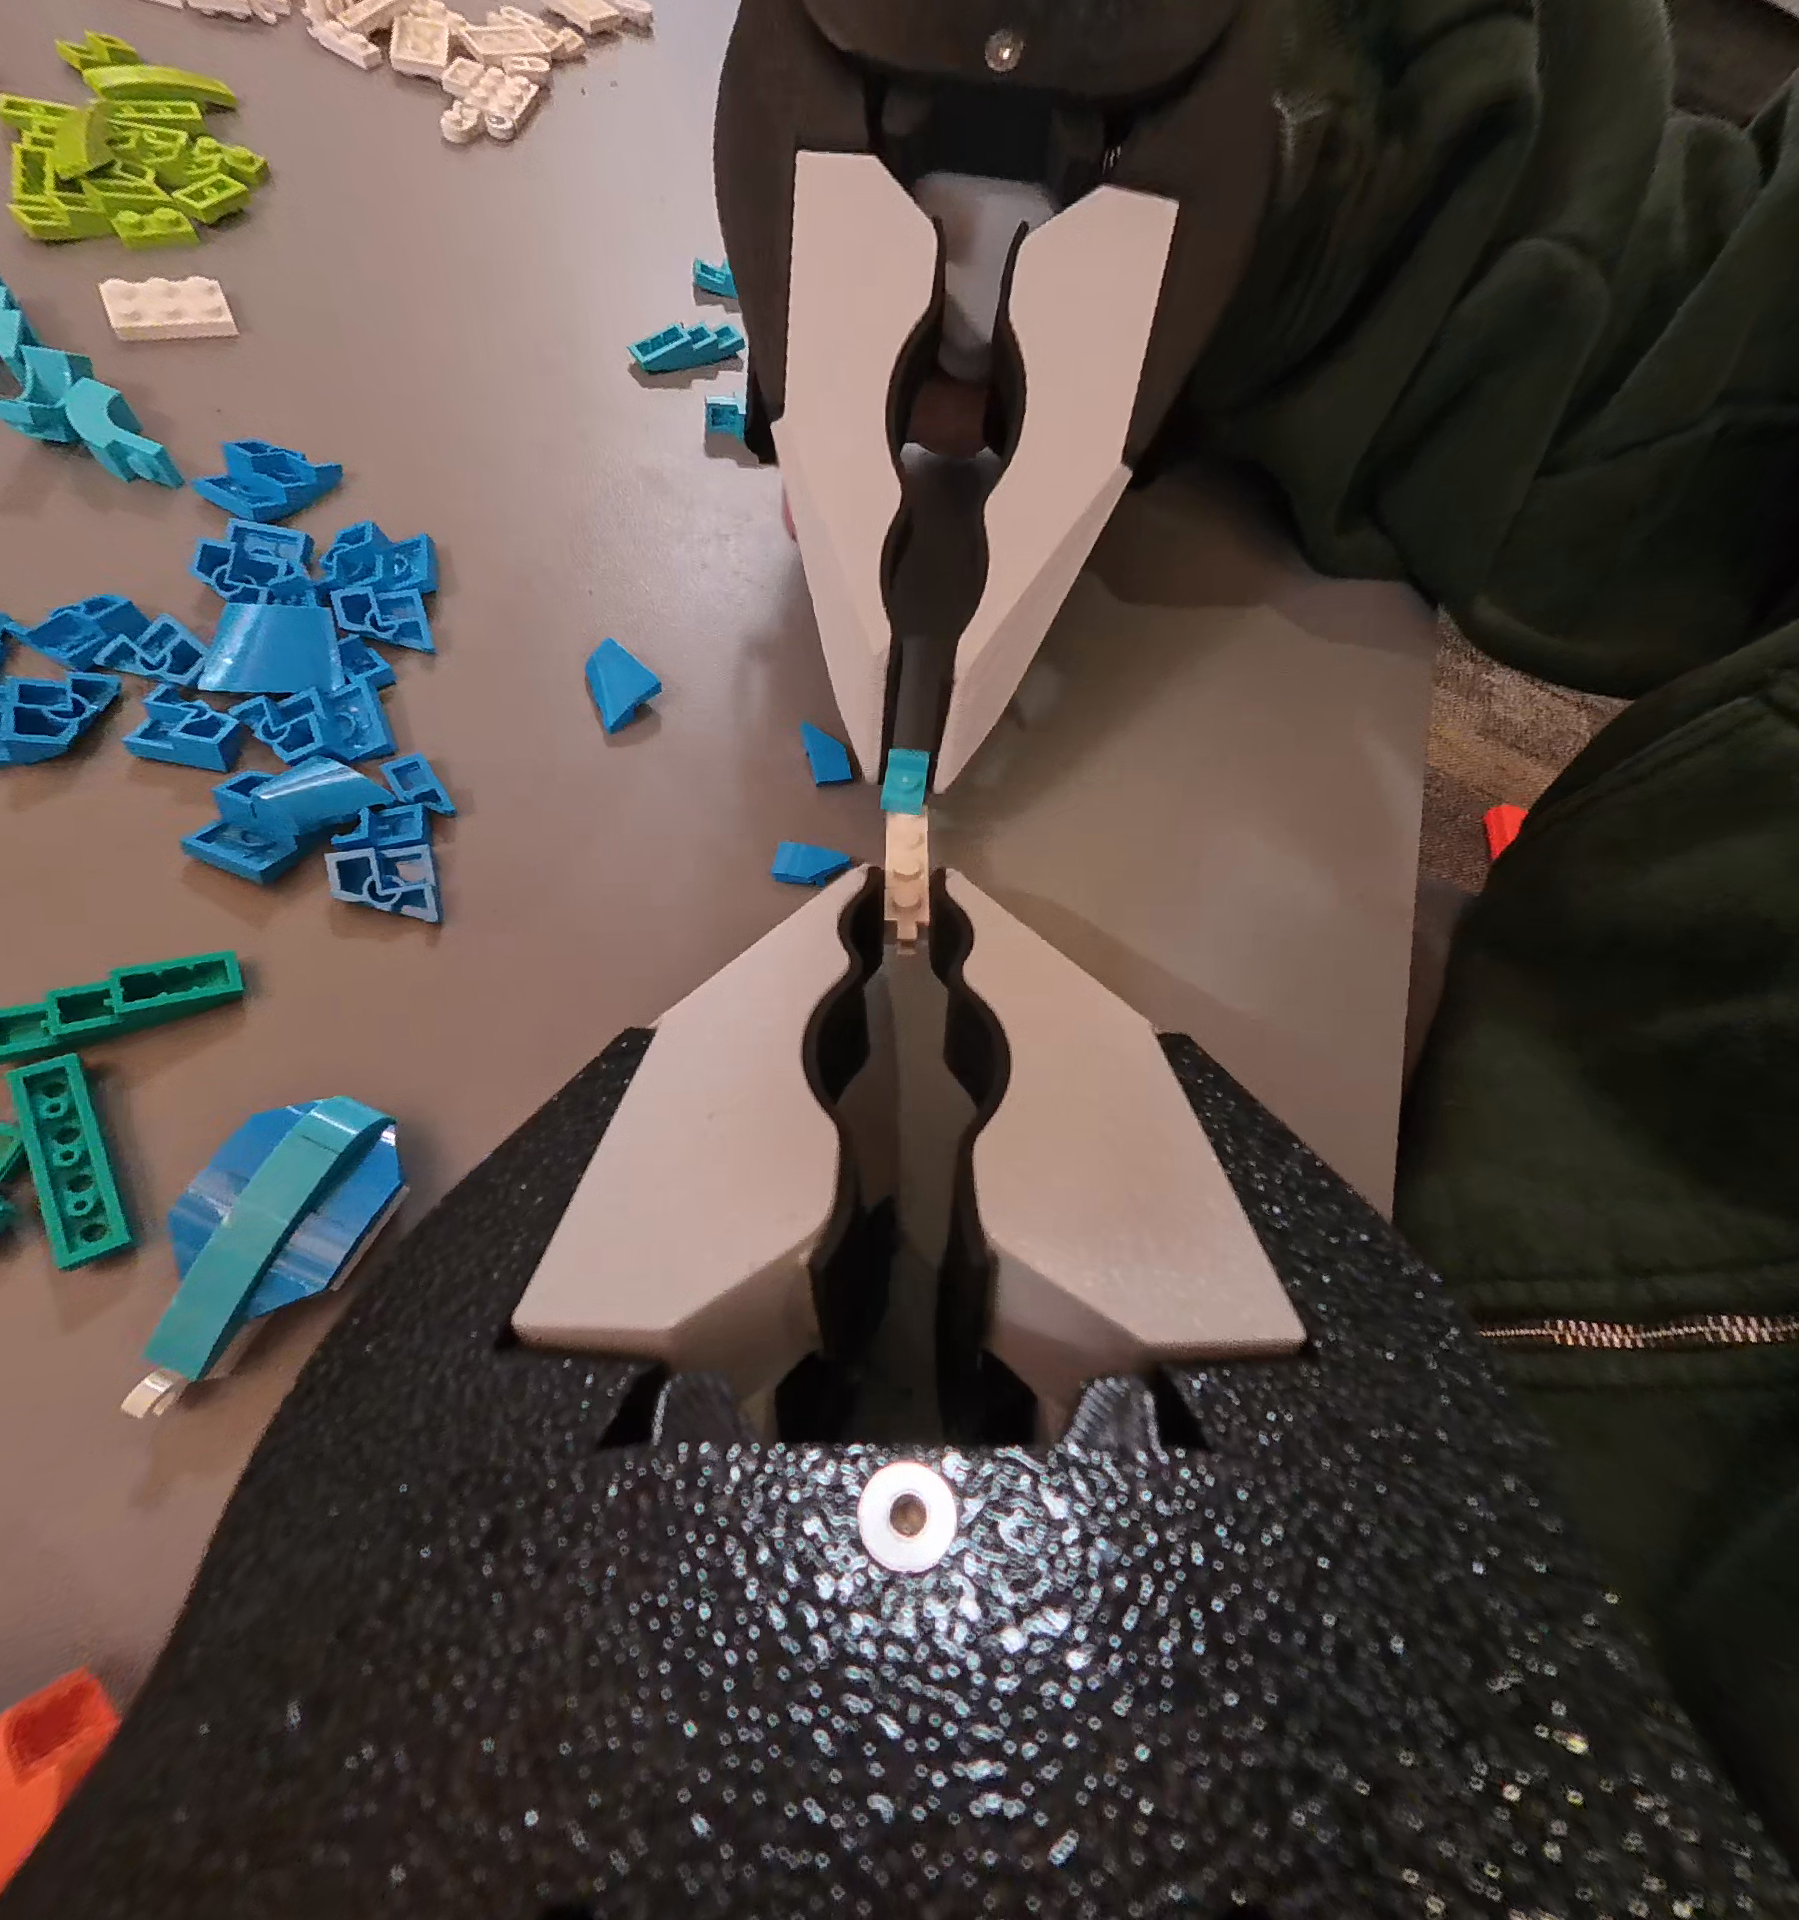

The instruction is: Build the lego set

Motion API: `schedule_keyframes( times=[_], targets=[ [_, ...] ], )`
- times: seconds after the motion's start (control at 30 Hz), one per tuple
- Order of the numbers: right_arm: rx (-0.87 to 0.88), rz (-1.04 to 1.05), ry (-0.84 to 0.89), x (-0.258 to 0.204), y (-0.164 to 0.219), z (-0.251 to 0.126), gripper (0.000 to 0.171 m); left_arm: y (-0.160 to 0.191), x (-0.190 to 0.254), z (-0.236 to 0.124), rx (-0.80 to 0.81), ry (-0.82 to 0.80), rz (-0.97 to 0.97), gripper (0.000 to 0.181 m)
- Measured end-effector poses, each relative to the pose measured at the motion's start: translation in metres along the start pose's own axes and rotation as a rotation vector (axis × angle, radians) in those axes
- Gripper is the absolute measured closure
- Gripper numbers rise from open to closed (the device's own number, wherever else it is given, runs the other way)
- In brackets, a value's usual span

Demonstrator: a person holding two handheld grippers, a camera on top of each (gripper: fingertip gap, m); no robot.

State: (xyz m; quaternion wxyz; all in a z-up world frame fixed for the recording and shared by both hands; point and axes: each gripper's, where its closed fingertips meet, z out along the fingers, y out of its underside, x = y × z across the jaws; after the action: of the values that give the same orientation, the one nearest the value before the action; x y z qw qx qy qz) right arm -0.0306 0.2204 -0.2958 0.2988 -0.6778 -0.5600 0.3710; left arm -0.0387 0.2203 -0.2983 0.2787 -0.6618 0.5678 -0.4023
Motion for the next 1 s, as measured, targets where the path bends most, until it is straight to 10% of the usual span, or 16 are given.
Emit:
schedule_keyframes(
  times=[1.0],
  targets=[
    [-0.144, -0.071, 0.028, -0.005, 0.015, 0.01, 0.164, 0.014, 0.003, 0.009, -0.101, -0.065, 0.125, 0.175]
  ],
)
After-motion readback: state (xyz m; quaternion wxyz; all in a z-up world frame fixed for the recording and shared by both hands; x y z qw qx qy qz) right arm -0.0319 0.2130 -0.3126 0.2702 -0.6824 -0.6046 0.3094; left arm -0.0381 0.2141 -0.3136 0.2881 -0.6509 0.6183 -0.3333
